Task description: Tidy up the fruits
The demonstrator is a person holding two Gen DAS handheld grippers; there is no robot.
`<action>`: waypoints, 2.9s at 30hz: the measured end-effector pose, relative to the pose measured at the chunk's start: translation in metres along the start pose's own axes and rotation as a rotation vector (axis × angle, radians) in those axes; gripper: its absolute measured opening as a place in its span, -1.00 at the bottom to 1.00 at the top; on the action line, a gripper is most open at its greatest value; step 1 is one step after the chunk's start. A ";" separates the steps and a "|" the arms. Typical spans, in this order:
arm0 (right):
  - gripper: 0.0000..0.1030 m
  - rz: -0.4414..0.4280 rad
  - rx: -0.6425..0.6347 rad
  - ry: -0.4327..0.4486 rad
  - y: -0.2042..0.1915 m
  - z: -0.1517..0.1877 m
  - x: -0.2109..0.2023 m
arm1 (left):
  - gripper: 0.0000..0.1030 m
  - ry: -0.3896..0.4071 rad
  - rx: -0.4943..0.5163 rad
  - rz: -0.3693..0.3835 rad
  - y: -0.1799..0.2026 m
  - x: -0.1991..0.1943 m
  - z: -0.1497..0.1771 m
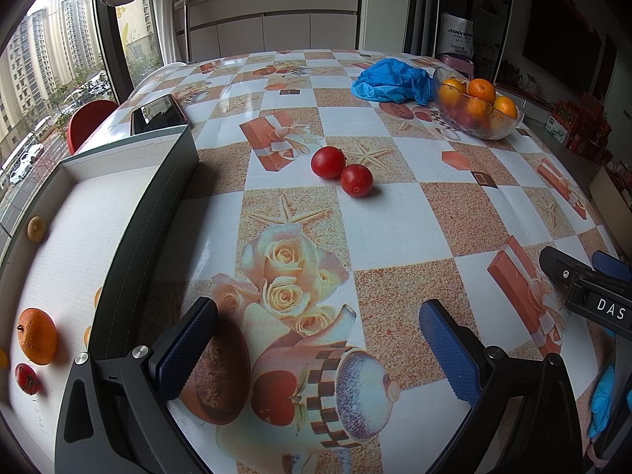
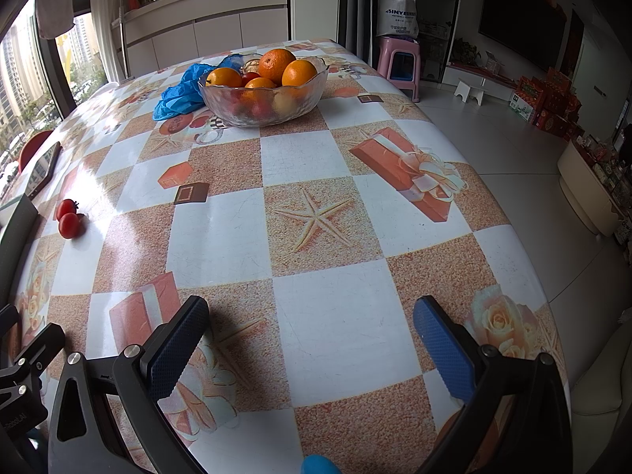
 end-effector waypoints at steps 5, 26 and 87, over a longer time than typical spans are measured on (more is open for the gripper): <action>1.00 0.000 0.000 0.000 0.000 0.000 0.000 | 0.98 0.000 0.000 0.000 0.000 0.000 0.000; 1.00 0.000 0.000 0.000 0.000 0.000 0.000 | 0.98 0.000 0.000 0.000 0.000 0.000 0.000; 1.00 -0.001 -0.001 0.001 0.000 0.000 0.000 | -0.51 -0.018 0.083 0.216 0.040 -0.001 -0.030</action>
Point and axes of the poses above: each gripper's, at about its wrist camera, not at the fingertips, and x roughly the way its jaws point, y to its right, z to its underside, the point moved 7 cm from there along x, roughly the way its jaws point, and after that the axes turned 13 degrees about -y, right-handed, at the moved point
